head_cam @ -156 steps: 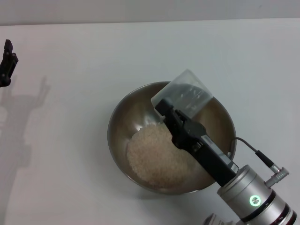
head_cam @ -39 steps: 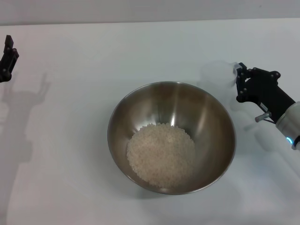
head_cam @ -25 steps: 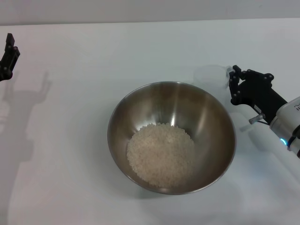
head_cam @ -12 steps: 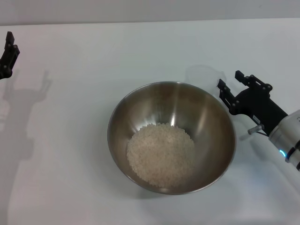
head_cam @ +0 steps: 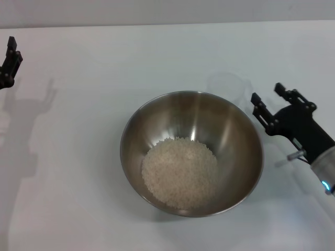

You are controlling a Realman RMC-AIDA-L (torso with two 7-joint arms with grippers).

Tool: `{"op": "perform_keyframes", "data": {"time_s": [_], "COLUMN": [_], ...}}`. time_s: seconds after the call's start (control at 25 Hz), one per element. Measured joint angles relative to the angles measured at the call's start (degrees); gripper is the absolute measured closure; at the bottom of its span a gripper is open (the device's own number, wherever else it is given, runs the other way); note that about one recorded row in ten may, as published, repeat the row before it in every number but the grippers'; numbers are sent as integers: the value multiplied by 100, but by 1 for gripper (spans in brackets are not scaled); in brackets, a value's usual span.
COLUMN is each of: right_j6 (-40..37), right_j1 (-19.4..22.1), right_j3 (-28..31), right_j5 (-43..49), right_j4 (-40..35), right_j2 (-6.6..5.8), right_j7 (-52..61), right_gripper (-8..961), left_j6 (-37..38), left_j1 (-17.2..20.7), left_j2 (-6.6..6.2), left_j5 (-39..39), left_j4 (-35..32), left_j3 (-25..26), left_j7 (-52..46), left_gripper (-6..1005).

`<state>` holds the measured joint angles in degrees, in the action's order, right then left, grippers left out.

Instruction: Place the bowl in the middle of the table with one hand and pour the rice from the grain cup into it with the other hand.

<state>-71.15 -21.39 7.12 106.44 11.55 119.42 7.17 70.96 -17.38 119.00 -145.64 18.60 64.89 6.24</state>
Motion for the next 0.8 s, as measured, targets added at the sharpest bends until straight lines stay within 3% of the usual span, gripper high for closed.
{"op": "perform_keyframes", "data": {"time_s": [0.16, 0.4, 0.6, 0.8], "right_j6": [-498, -1811, -2375, -2555], "right_j1": [324, 1085, 1382, 1410], "right_j3": [14, 346, 742, 968], "right_j5": [-10, -72, -75, -86], "right_j4": [55, 121, 53, 18], "right_j2": [-5, -5, -9, -12], "right_j7": [61, 73, 73, 27], "right_gripper": [307, 245, 193, 142], "left_j6": [-4, -13, -121, -193], "left_j1": [4, 30, -19, -36], "left_j2": [0, -6, -8, -9], "left_j5": [-1, 6, 24, 37], "left_j4": [-14, -74, -156, -140], "left_j3": [17, 24, 32, 83], "left_j7": [0, -1, -66, -154], "left_gripper": [172, 172, 172, 172]}}
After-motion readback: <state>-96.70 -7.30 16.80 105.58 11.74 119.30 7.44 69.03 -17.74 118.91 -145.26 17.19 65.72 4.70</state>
